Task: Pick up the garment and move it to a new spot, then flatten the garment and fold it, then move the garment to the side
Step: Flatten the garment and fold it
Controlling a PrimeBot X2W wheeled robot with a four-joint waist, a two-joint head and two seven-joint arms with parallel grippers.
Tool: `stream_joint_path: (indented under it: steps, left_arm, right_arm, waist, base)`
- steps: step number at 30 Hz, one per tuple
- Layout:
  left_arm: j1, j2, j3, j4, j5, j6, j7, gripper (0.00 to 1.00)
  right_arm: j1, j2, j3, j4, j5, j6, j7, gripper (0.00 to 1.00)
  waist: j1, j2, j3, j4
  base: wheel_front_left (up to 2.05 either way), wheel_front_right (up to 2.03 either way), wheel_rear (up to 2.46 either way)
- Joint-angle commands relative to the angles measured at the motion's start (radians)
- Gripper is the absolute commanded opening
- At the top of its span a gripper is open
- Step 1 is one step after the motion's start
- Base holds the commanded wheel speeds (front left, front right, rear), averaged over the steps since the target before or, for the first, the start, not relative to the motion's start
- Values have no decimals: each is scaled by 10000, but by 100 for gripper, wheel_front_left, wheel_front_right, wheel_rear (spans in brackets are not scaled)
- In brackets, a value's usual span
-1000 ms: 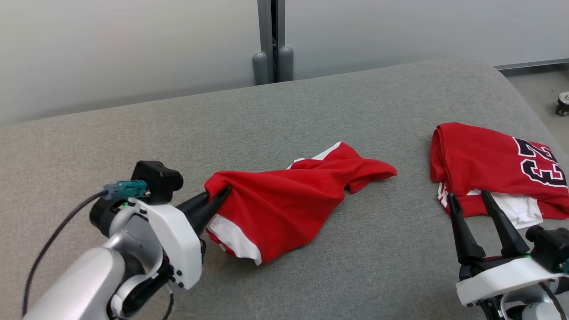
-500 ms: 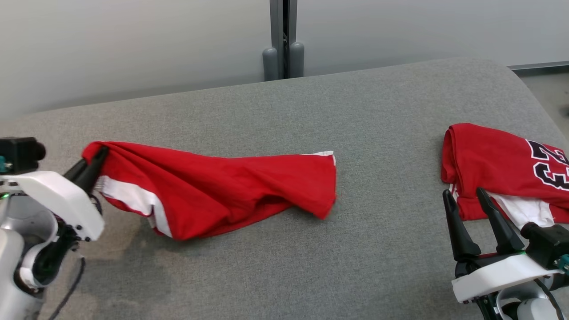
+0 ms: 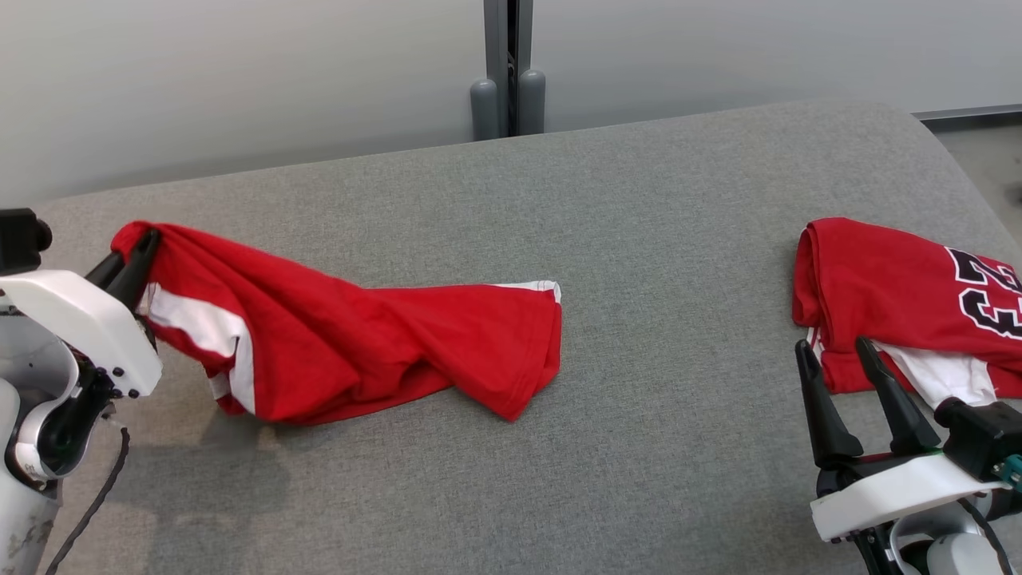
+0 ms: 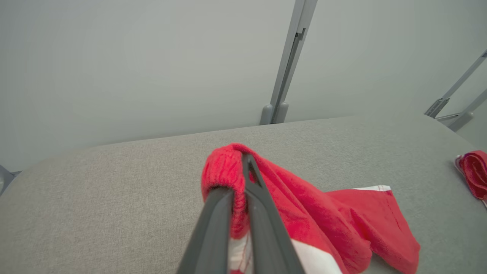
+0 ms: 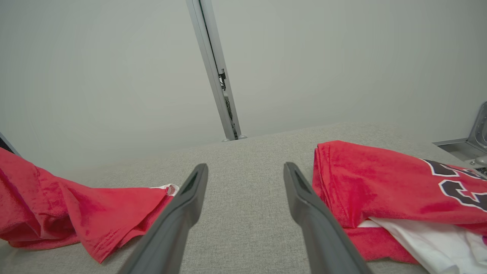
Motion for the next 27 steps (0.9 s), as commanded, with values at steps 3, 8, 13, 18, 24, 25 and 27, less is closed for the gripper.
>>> stream_joint_path:
  steps: [3, 8, 13, 18, 24, 25, 27]
  left_arm:
    - [98, -90, -20, 577, -204, 229, 290, 0]
    - [336, -215, -172, 1965, -287, -58, 226, 87]
    - [298, -221, -235, 2790, -141, -356, -258, 100]
    - [359, -186, -299, 2552, 76, -403, -767, 100]
    - [911, -16, -275, 1141, 353, 31, -1154, 100]
    - [1049, -20, -263, 812, 392, 163, -1227, 100]
    - [1382, -80, -310, 81, 551, 462, -1420, 100]
  right_arm:
    - [-147, 12, 25, 35, 41, 0, -66, 100]
    - [-284, 10, 158, 107, 59, 0, -13, 100]
    - [-292, -49, 165, 156, 63, 0, -30, 100]
    - [-145, -87, 101, 176, 69, 0, -17, 100]
    - [-4, -147, 97, 34, 51, 2, 49, 100]
    - [19, -163, 119, -9, 65, 2, 63, 100]
    - [30, -232, 200, -88, 70, 2, 120, 100]
  waist:
    - [0, 0, 34, -37]
    - [0, 0, 116, -144]
    - [0, 0, 125, -139]
    - [0, 0, 41, 89]
    - [0, 0, -146, 600]
    - [0, 0, -167, 707]
    - [0, 0, -188, 926]
  base:
    - [0, 0, 0]
    - [0, 0, 0]
    - [0, 0, 0]
    - [0, 0, 0]
    - [0, 0, 0]
    - [0, 0, 0]
    - [0, 0, 0]
